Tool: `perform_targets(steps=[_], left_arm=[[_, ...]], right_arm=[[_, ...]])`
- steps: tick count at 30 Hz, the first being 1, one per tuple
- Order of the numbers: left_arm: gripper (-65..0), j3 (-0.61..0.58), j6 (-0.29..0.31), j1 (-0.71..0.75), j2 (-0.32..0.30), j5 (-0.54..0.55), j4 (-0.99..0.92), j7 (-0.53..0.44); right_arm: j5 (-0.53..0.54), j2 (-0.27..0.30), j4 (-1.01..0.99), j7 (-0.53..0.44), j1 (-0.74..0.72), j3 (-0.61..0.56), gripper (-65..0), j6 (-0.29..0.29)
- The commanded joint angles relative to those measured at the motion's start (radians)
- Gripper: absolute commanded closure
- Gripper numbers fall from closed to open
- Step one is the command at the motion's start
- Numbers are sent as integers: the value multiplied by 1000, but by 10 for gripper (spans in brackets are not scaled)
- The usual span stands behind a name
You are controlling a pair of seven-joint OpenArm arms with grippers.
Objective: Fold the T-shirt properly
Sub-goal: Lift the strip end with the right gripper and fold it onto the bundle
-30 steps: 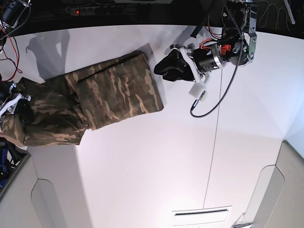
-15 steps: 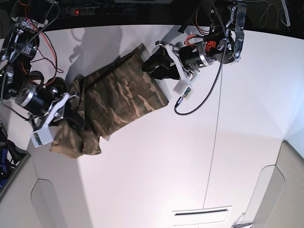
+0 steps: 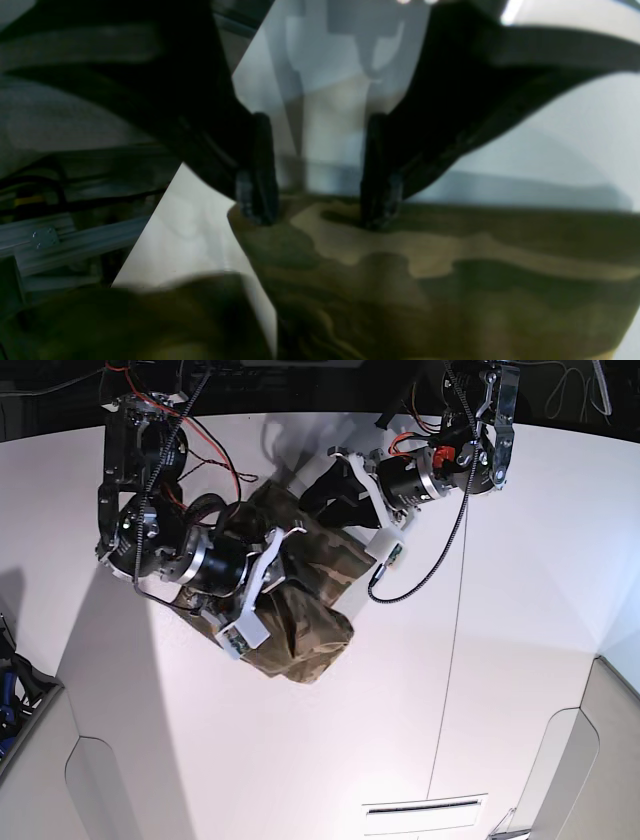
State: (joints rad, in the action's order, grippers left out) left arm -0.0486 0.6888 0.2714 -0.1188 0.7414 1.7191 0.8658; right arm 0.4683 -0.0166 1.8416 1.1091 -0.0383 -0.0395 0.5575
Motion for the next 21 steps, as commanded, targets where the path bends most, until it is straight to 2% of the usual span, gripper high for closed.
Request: perform_targets(steps=[1, 3, 8, 13, 18, 21], left_arm=[[-299, 2, 9, -5, 0, 23, 13, -24], [-299, 3, 9, -5, 0, 24, 13, -24], [-299, 8, 9, -5, 0, 24, 13, -24], [-299, 63, 9, -2, -1, 29, 13, -16], [-299, 181, 9, 4, -1, 113, 13, 63], [-298, 261, 9, 8, -9, 185, 15, 85]], right_arm=[[8, -3, 6, -34, -14, -14, -267, 3], [6, -3, -4, -38, -14, -43, -332, 3], [14, -3, -5, -36, -14, -99, -332, -1], [57, -3, -5, -36, -14, -119, -332, 0], [67, -3, -5, -47, -22, -120, -331, 0], [42, -3, -4, -111, -22, -115, -331, 0]])
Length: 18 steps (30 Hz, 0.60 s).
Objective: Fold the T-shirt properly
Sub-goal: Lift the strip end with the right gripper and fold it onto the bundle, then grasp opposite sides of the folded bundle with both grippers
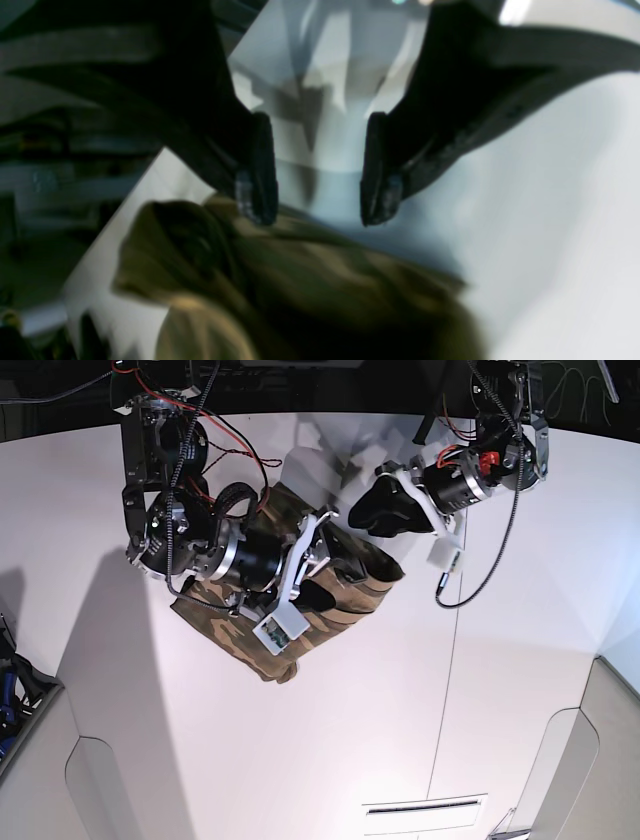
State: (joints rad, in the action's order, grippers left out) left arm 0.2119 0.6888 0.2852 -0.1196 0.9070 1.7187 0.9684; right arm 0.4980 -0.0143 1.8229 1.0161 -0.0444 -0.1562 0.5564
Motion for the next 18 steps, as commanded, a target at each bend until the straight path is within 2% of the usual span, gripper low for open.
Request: perform_targets(steps=[1, 4, 5, 7, 9, 10, 14, 18], left_arm=[[-297, 21, 9, -2, -14, 49, 18, -18], [-193, 88, 9, 7, -19, 78, 58, -6], [-154, 105, 9, 10, -19, 77, 83, 4], [-116, 120, 9, 25, -29, 82, 150, 7], [-114, 119, 9, 47, -47, 101, 231, -1], [-114, 119, 9, 55, -51, 108, 272, -2], [-114, 102, 9, 73, -52, 122, 388, -3], [-114, 2, 9, 72, -52, 103, 393, -32]], right_arm=[[0, -5, 14, -37, -16, 8, -329, 0], [-35, -5, 14, -75, -22, 50, -328, -8], [-43, -5, 14, -76, -29, 73, -302, -11], [-50, -5, 14, -76, -47, 132, -177, -12], [-49, -5, 14, -74, -69, 196, -23, -14], [-49, -5, 14, -74, -80, 228, 0, -14], [-50, -5, 14, -74, -117, 341, 0, -14], [-50, 1, 13, -74, -121, 422, 0, -14]])
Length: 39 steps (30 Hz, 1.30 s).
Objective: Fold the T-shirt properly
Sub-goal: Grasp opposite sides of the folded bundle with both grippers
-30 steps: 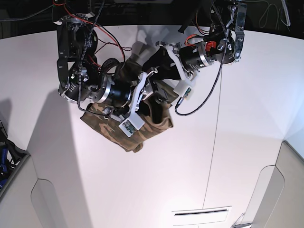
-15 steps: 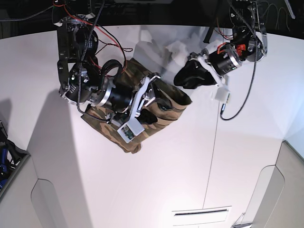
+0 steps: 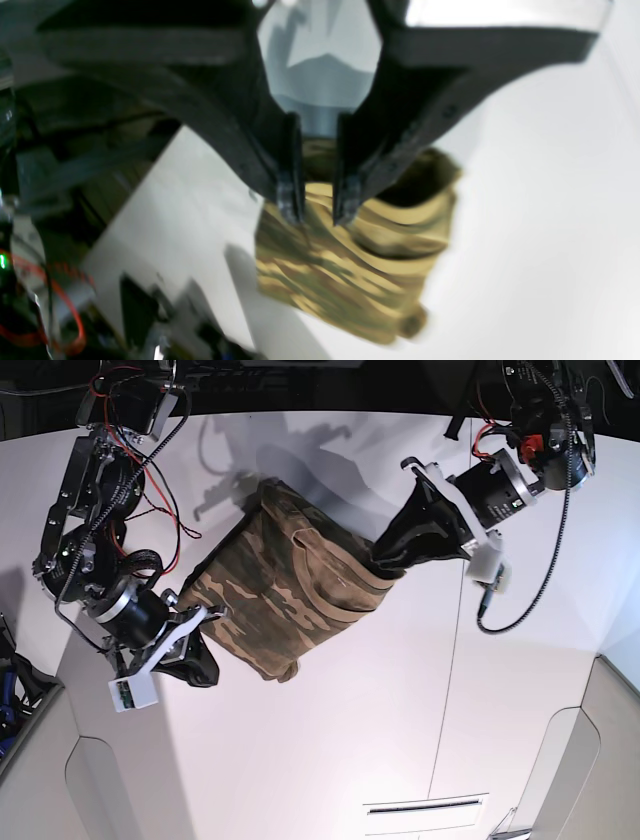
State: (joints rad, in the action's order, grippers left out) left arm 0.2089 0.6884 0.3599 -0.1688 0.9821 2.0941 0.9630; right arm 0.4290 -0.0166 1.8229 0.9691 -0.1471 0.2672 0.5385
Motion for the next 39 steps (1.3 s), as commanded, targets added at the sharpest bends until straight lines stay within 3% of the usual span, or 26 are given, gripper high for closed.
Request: perform_targets(steps=[1, 7, 9, 14, 20, 24, 29, 39], left_arm=[[-114, -32, 10, -3, -2, 11, 18, -41], [-114, -234, 10, -14, 55, -251, -14, -163], [-114, -268, -19, -25, 82, -304, -57, -195], [-114, -282, -24, -82, 135, -314, -144, -197], [-114, -282, -24, -133, 141, -367, -148, -209], [-114, -282, -124, -171, 141, -459, -201, -235], [-114, -282, -148, -196, 140, -487, -296, -233], [-114, -282, -151, -159, 71, -486, -312, -204]], right_arm=[[19, 4, 12, -27, -18, 14, 0, 4], [23, 40, -58, -31, -19, 39, 0, 4], [24, 45, -110, -34, -19, 39, 0, 4], [23, 52, -247, -61, -19, 38, 0, 5], [24, 52, -342, -61, -18, 38, 0, 5], [24, 52, -352, -61, -19, 38, 0, 4], [23, 52, -352, -61, -19, 38, 0, 5], [19, 53, -352, -61, -18, 38, 0, 8]])
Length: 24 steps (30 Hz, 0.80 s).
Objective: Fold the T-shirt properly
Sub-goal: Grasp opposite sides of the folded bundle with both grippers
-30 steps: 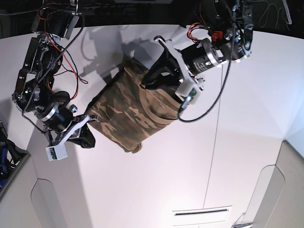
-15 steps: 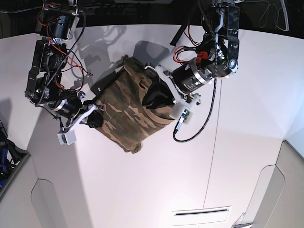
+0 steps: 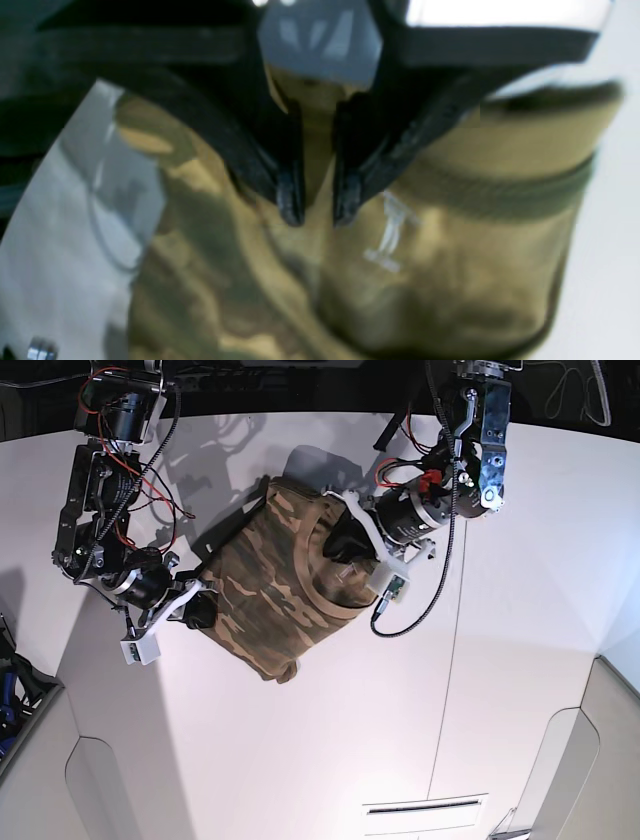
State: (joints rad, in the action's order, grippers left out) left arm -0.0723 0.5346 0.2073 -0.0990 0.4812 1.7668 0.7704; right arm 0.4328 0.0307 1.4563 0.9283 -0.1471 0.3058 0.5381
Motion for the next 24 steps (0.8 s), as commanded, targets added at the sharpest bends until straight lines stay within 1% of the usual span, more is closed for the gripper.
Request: perform_targets(steps=[1, 5, 10, 12, 14, 17, 22, 24], left_arm=[[-114, 0, 3, 0, -6, 14, 16, -11], [-114, 0, 3, 9, -12, 14, 14, -12], [-114, 0, 3, 6, -12, 13, 13, -51], [-114, 0, -1, 6, -12, 11, 7, -48], [-114, 0, -1, 6, -12, 2, -5, -48], [-114, 0, 0, 6, -12, -15, -14, -48], [-114, 0, -1, -11, -12, -56, -15, -48], [-114, 0, -1, -27, -15, -64, -15, -48]], right_arm=[[15, 6, 15, -20, -18, 0, 0, 8], [20, 5, 15, -12, -18, 0, 0, 8], [34, 5, 15, 1, 6, 0, 0, 8], [65, 5, 16, 16, 29, 0, 0, 10], [103, 5, 18, 19, 57, 0, 0, 27], [137, 5, 24, 19, 94, 0, 0, 28], [205, 5, 41, 65, 140, 0, 0, 43], [220, 5, 58, 67, 159, 0, 0, 46]])
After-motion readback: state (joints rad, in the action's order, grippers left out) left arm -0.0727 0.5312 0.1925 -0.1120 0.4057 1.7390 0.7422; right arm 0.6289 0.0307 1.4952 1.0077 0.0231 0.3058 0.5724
